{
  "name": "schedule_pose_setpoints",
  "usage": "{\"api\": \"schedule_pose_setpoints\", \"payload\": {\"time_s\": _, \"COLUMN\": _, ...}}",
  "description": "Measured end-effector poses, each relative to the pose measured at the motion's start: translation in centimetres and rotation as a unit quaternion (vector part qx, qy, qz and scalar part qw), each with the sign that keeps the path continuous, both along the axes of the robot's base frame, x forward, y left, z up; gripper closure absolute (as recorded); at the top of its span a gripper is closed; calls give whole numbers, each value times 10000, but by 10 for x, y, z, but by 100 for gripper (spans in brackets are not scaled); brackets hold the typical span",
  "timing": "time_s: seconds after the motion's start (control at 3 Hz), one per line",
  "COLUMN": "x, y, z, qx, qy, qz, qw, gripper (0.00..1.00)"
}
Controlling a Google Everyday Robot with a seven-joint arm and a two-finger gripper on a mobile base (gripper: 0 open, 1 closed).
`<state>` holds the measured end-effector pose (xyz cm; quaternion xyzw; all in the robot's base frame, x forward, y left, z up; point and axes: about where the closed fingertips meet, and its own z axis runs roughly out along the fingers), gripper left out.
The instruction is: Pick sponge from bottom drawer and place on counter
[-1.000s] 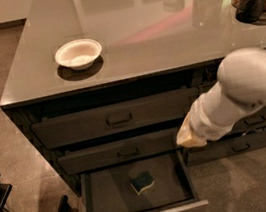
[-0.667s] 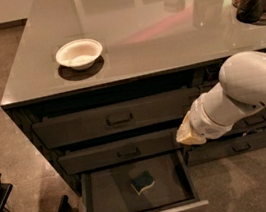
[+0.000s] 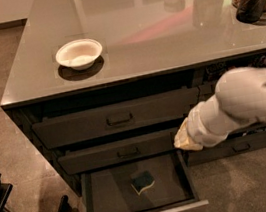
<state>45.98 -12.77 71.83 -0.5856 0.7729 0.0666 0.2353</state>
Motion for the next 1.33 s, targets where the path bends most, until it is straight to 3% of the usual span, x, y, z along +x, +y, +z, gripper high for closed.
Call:
{"api": "schedule_pose_setpoints", "payload": {"time_s": 0.67, "x": 44, "y": 36, "z": -123, "qx": 216, "qy": -412, "qz": 501, "qw": 9977, "gripper": 100}}
{"api": "schedule_pose_setpoints", "payload": {"time_s": 1.0, "x": 69, "y": 53, "z": -194, "qx": 344, "qy": -227, "qz": 574, "qw": 9975, "gripper": 100}}
{"api": "schedule_pose_setpoints", "payload": {"time_s": 1.33, "x": 62, "y": 59, "z": -217, "qx": 418, "qy": -25, "qz": 591, "qw": 9974, "gripper": 100}}
